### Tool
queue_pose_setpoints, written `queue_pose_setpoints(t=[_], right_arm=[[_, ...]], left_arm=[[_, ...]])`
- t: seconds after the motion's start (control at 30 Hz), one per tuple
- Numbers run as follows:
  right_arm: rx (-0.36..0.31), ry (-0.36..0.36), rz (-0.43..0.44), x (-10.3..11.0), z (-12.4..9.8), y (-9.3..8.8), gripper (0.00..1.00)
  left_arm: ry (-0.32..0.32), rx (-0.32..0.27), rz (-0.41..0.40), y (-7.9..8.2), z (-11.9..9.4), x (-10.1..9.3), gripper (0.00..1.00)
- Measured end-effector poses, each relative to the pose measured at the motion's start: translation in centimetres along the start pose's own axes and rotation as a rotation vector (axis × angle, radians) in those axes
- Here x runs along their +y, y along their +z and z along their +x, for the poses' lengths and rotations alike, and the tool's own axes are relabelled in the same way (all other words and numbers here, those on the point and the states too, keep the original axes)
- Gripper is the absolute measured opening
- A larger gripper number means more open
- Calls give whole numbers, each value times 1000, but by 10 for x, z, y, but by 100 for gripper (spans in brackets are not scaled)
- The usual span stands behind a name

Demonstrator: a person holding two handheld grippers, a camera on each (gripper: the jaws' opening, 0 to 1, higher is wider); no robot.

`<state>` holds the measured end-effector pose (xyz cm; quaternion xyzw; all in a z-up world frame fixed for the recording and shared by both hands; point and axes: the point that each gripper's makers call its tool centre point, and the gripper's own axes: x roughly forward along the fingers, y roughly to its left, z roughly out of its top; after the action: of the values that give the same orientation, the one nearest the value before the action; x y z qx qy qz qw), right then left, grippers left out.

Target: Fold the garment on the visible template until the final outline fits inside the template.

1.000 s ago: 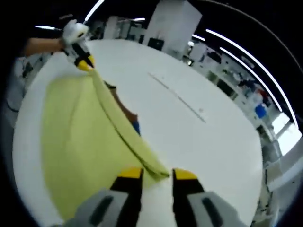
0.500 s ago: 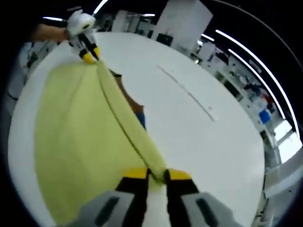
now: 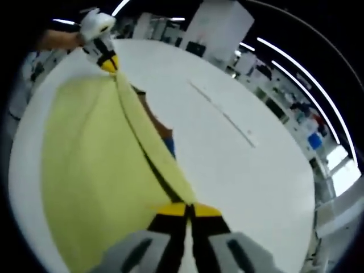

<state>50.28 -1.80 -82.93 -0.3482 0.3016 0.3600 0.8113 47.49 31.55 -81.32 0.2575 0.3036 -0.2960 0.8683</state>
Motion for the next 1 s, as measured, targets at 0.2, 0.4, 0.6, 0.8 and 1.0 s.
queue_pose_setpoints(t=[0.2, 0.4, 0.6, 0.8, 1.0], right_arm=[[-82, -27, 171, -16, -2, 12, 0], [-137, -47, 360, -32, 4, 18, 0], [-147, -80, 526, -34, -2, 14, 18], [-147, -23, 629, -31, -5, 10, 44], [-155, 65, 678, -16, -16, 18, 72]], left_arm=[[3, -57, -120, 9, -5, 6, 0], [73, -57, -326, 3, 6, 22, 0], [87, -52, -368, 1, 4, 24, 14], [49, -89, -506, 3, -3, 22, 40], [8, -145, -581, 8, -18, 17, 56]])
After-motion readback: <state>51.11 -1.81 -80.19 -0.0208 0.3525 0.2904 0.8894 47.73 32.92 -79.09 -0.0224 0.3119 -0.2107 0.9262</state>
